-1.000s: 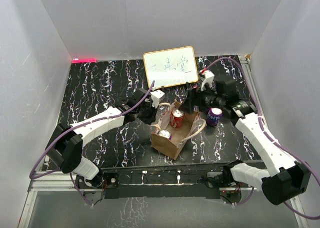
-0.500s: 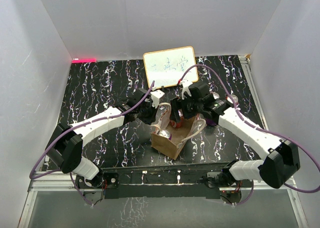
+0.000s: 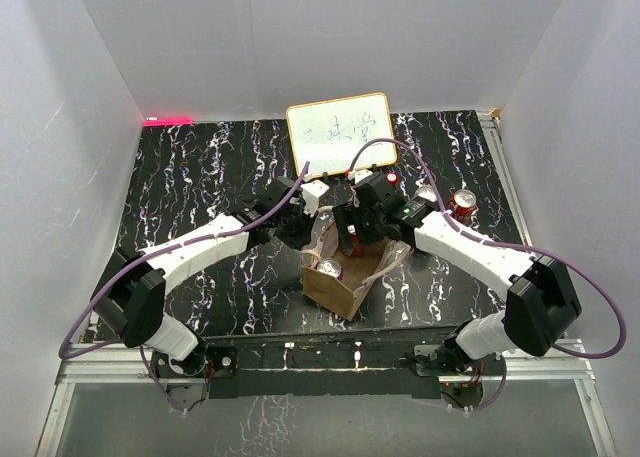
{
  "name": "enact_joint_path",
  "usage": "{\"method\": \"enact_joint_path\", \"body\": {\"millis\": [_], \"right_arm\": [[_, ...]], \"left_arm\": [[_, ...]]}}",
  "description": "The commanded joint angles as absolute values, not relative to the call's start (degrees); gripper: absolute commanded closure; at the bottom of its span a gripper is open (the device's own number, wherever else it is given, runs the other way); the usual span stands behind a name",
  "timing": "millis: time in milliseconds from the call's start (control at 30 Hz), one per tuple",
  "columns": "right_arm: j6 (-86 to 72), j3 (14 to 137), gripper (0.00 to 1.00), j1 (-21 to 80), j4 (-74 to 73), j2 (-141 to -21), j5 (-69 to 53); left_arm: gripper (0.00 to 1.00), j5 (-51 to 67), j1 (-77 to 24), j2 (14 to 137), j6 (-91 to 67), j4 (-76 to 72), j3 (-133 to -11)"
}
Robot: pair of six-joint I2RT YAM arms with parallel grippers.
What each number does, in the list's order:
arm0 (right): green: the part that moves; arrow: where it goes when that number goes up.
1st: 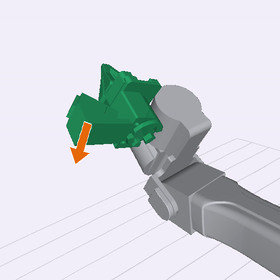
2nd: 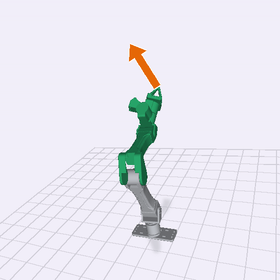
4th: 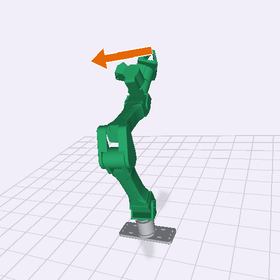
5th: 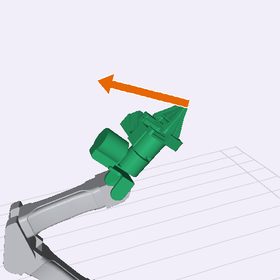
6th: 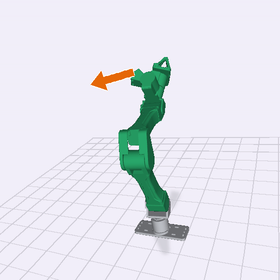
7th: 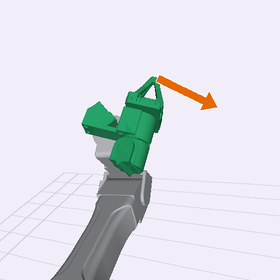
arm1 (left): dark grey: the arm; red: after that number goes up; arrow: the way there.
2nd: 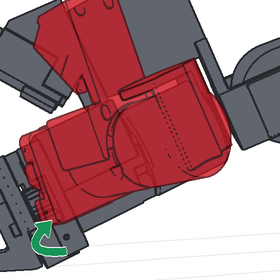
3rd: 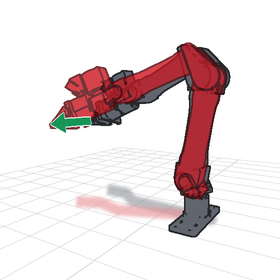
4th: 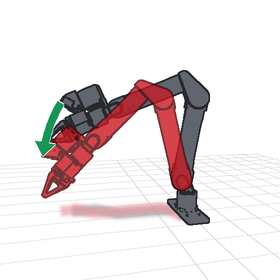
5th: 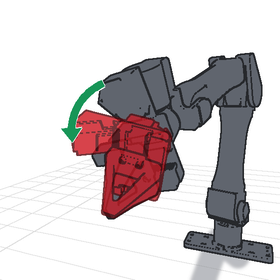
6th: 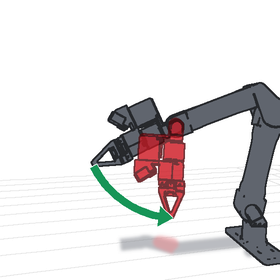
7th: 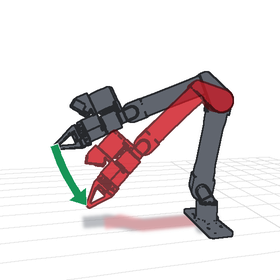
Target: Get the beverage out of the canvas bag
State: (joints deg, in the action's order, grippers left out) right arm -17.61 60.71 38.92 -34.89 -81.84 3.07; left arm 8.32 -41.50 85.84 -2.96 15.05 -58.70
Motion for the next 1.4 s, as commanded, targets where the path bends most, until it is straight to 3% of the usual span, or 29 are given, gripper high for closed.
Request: {"method": "enact_joint_path", "body": {"millis": [0,567,1100,1267,1367], "right_arm": [[-19.45,62.49,0.13,39.54,-32.11,-83.76,7.49],[-20.60,64.16,0.07,39.59,-27.56,-91.26,13.21],[-23.28,58.28,0.06,39.72,-16.62,-90.88,20.62],[-23.16,58.33,0.23,39.73,-15.73,-91.41,20.12],[-22.75,58.33,0.42,39.70,-15.41,-90.64,19.48]], "left_arm": [[0.98,8.51,-42.14,84.58,-2.61,16.35,-60.29],[0.98,8.52,-42.14,85.25,-2.58,16.43,-60.38],[0.98,8.35,-42.07,84.99,-2.68,16.39,-60.31],[0.98,8.25,-42.13,84.86,-2.72,16.43,-60.34],[0.98,8.23,-42.18,84.77,-2.71,16.42,-60.38]]}}
